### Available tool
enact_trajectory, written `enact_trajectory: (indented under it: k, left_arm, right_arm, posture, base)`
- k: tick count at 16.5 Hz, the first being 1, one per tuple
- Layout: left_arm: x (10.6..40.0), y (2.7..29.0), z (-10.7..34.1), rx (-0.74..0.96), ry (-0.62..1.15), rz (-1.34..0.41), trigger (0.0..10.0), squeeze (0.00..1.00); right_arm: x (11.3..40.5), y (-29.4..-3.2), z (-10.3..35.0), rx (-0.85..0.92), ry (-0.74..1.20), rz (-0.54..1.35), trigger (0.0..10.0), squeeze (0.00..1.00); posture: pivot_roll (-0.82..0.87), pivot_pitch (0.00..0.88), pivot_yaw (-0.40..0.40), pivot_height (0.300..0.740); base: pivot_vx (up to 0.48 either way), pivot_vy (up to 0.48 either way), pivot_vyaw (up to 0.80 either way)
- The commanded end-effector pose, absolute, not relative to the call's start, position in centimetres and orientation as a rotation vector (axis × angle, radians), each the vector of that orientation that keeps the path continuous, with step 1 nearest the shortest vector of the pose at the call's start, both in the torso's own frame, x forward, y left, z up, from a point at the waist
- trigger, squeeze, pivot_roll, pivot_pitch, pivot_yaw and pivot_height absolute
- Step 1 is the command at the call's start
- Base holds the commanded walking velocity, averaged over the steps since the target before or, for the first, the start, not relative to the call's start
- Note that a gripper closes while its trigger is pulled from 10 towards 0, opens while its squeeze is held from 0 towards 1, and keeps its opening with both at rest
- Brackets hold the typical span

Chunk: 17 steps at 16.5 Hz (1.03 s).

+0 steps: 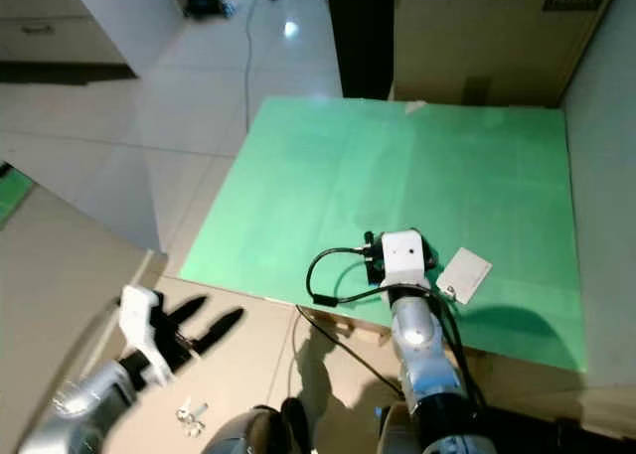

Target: Hang keys on a hook

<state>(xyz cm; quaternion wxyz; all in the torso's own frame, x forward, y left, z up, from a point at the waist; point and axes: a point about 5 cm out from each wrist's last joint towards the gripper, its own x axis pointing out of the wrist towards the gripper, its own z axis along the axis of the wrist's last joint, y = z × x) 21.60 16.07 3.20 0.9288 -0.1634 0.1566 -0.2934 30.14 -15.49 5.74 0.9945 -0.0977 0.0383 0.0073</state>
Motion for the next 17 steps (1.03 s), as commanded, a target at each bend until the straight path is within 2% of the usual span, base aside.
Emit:
enact_trajectory:
  k: [1, 5, 17]
  left_arm:
    - [20.8, 16.7, 2.7, -0.322, 0.356, -0.569, 10.0, 0.0]
    - [20.6, 17.0, 2.6, -0.313, 0.364, -0.553, 10.0, 0.0]
    - [19.7, 18.1, 2.4, -0.264, 0.384, -0.511, 10.0, 0.0]
  right_arm:
    - [30.2, -14.7, 5.6, -0.16, 0.087, 0.036, 10.0, 0.0]
    - [30.8, -13.0, 5.6, -0.115, 0.084, 0.108, 10.0, 0.0]
    - [30.9, -11.0, 4.7, -0.104, 0.128, 0.205, 10.0, 0.0]
  posture:
    - [0.0, 0.311, 0.243, 0.74]
    - [0.02, 0.319, 0.241, 0.74]
    - [0.06, 0.321, 0.218, 0.74]
  base:
    - [0.0, 0.0, 0.0]
    - [0.0, 0.0, 0.0]
    - [0.0, 0.0, 0.0]
